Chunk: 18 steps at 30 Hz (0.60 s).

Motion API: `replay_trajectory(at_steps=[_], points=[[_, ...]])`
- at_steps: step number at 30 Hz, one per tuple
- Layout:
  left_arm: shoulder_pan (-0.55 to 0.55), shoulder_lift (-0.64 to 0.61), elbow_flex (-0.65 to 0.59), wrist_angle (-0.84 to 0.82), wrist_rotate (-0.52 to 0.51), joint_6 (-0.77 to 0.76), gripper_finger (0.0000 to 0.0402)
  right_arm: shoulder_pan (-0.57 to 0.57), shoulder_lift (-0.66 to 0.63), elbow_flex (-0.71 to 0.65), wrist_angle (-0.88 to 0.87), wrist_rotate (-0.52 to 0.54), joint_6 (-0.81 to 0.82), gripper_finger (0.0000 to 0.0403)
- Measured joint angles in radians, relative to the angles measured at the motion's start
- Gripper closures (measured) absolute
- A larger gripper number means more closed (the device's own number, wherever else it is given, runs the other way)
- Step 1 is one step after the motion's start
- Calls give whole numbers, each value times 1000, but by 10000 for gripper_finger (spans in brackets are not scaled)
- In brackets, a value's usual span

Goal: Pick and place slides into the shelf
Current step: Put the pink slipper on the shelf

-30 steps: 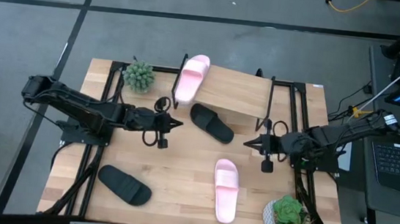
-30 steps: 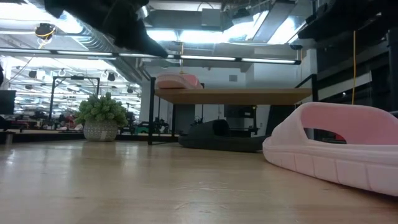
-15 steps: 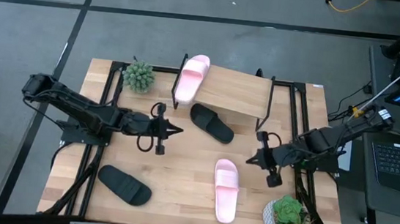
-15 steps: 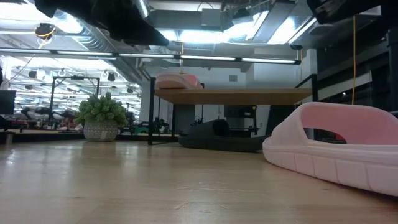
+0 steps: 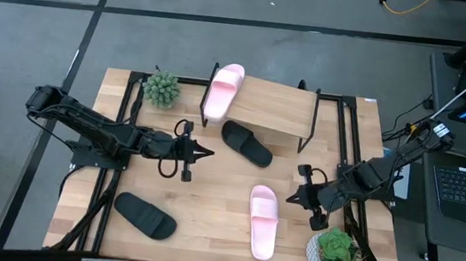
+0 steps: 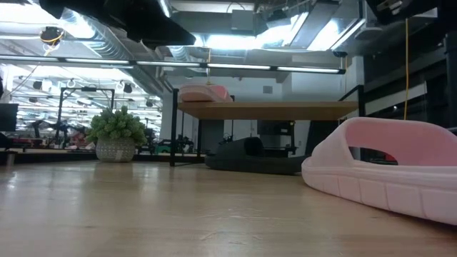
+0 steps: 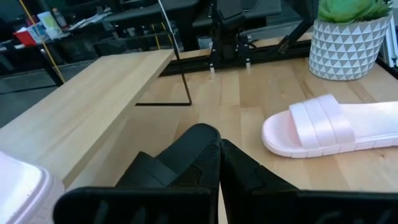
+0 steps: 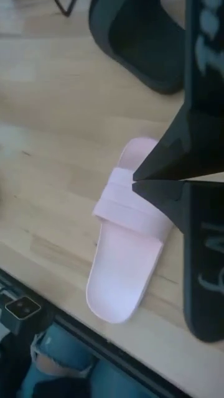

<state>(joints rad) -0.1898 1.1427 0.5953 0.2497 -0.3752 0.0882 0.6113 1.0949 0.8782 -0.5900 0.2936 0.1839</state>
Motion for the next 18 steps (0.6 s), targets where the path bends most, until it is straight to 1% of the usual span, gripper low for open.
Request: replay_trajectory(at_steps=[4, 8, 12, 18], points=[[0, 0, 0, 0, 0, -5, 401, 43, 54, 42, -61, 42, 75, 402], [0, 0, 0, 0, 0, 1, 401, 76, 119, 121, -91, 73, 79, 403], [0, 0, 0, 0, 0, 12, 401, 81, 184, 204, -133, 80, 103, 403], [0, 0, 0, -1, 0, 23, 401, 81, 304, 312, -246, 81, 215, 403]])
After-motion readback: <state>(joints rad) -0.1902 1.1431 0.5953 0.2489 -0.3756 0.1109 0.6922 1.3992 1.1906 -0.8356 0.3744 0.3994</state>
